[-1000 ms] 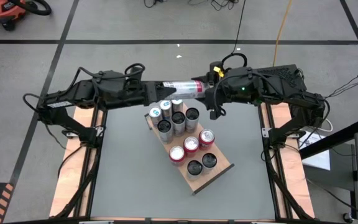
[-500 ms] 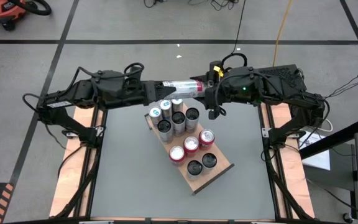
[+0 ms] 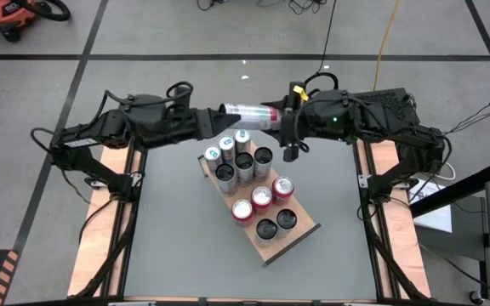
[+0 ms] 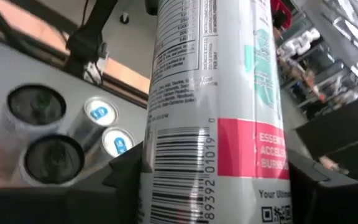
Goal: Place canned beverage on shelf
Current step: Put the red soda can on the shelf aligned with the other red soda cans
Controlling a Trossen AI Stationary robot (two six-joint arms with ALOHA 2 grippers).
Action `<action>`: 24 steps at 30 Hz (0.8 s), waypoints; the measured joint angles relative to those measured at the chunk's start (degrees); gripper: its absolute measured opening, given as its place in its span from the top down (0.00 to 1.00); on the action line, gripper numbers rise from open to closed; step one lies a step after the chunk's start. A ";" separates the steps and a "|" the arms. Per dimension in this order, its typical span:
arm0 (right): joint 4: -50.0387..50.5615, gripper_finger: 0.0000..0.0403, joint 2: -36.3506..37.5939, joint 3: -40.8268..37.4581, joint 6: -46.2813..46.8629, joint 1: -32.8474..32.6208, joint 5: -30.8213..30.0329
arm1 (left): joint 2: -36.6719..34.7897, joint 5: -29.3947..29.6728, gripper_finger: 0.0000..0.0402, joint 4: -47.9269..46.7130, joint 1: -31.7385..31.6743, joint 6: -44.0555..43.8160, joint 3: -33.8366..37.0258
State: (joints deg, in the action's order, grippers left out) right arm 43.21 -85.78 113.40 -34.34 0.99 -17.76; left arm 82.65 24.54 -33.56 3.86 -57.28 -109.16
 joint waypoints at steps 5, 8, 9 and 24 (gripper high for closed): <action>-0.02 0.46 0.44 0.03 7.26 0.02 1.19 | -0.28 1.18 0.07 4.46 -0.14 6.01 0.00; 0.08 0.46 0.77 0.07 11.36 0.02 1.82 | -0.79 2.22 0.06 6.42 -0.14 9.71 0.00; 0.59 0.46 0.83 0.07 12.78 0.02 2.93 | -0.97 2.67 0.06 7.10 -0.14 11.09 0.00; -0.74 0.44 1.64 -0.02 35.39 0.48 18.13 | -4.09 1.96 0.05 17.39 0.41 43.39 -0.07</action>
State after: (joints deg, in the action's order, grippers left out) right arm 42.47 -84.14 113.38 1.05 1.47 0.37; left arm 78.56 26.49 -16.16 4.27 -13.88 -109.23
